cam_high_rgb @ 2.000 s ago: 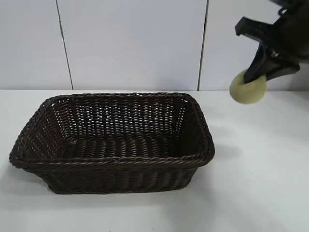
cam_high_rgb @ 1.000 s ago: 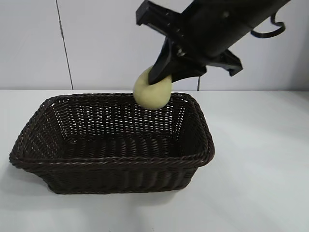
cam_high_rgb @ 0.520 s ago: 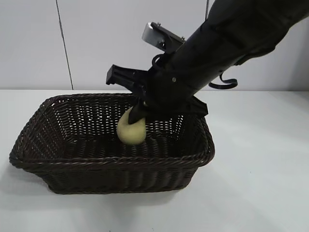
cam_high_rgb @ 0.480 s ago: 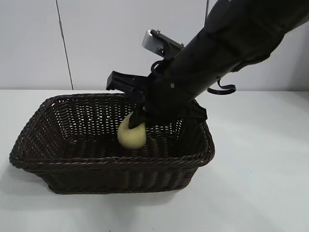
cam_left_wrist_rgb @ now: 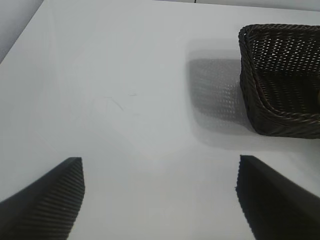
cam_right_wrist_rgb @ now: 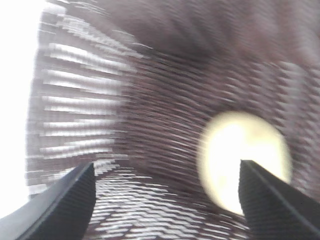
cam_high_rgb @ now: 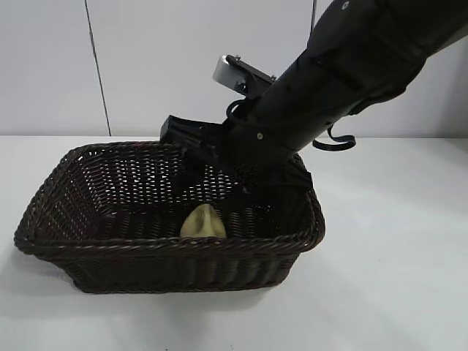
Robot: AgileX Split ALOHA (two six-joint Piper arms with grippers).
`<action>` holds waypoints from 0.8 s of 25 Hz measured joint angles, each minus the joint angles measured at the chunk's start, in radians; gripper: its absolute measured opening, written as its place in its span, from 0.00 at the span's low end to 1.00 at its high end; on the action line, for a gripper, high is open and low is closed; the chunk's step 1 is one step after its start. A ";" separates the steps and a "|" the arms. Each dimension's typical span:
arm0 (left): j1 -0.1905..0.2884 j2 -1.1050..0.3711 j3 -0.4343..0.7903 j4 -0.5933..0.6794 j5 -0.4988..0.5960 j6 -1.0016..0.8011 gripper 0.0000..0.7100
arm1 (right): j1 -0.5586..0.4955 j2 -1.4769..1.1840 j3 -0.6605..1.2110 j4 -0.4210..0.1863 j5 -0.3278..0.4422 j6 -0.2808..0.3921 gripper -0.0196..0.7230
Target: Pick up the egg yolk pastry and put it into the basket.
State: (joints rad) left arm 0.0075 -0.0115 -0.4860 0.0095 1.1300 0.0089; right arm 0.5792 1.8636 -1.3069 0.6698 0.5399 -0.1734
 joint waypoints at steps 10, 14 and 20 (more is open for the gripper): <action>0.000 0.000 0.000 0.000 0.000 0.000 0.85 | -0.130 0.000 -0.292 -0.463 0.425 0.268 0.79; 0.000 0.000 0.000 0.000 0.000 0.000 0.85 | -0.210 0.000 -0.335 -0.592 0.561 0.281 0.79; 0.000 0.000 0.000 0.000 0.000 0.000 0.85 | -0.367 0.000 -0.335 -0.682 0.673 0.281 0.79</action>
State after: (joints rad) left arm 0.0075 -0.0115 -0.4860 0.0095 1.1300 0.0089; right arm 0.2121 1.8636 -1.6423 -0.0119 1.2124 0.1081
